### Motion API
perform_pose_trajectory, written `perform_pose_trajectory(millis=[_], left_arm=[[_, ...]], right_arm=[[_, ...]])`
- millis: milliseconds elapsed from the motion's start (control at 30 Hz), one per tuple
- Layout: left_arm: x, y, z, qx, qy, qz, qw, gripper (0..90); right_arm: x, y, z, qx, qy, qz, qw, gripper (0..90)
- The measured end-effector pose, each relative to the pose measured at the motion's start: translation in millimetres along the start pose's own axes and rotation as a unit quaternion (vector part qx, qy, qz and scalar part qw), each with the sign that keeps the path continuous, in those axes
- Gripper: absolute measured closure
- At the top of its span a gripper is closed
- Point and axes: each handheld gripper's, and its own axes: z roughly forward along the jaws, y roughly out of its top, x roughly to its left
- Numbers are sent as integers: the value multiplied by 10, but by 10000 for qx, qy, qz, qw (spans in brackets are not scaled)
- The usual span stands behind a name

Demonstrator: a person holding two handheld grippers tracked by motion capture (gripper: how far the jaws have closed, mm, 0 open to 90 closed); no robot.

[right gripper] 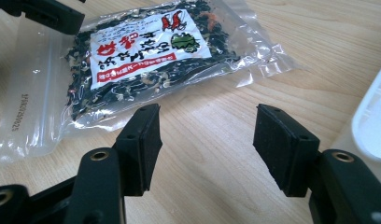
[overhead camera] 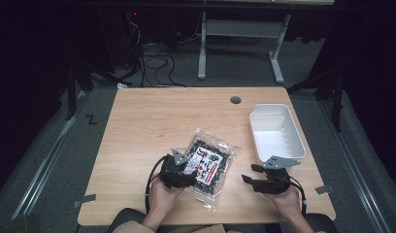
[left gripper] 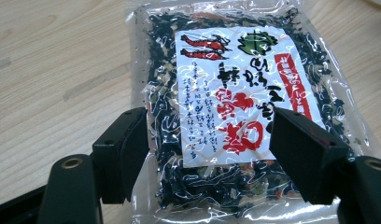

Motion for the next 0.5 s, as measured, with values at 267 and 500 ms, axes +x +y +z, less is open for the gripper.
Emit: perform_pose_trajectory(millis=[267, 500], left_arm=[[-12, 5, 10, 54, 14, -11, 10000, 279], [-33, 28, 36, 148, -5, -98, 9998, 250]], right_arm=[[-9, -20, 8, 38, -64, 21, 10000, 408], [-11, -19, 11, 56, -110, -13, 9999, 399]])
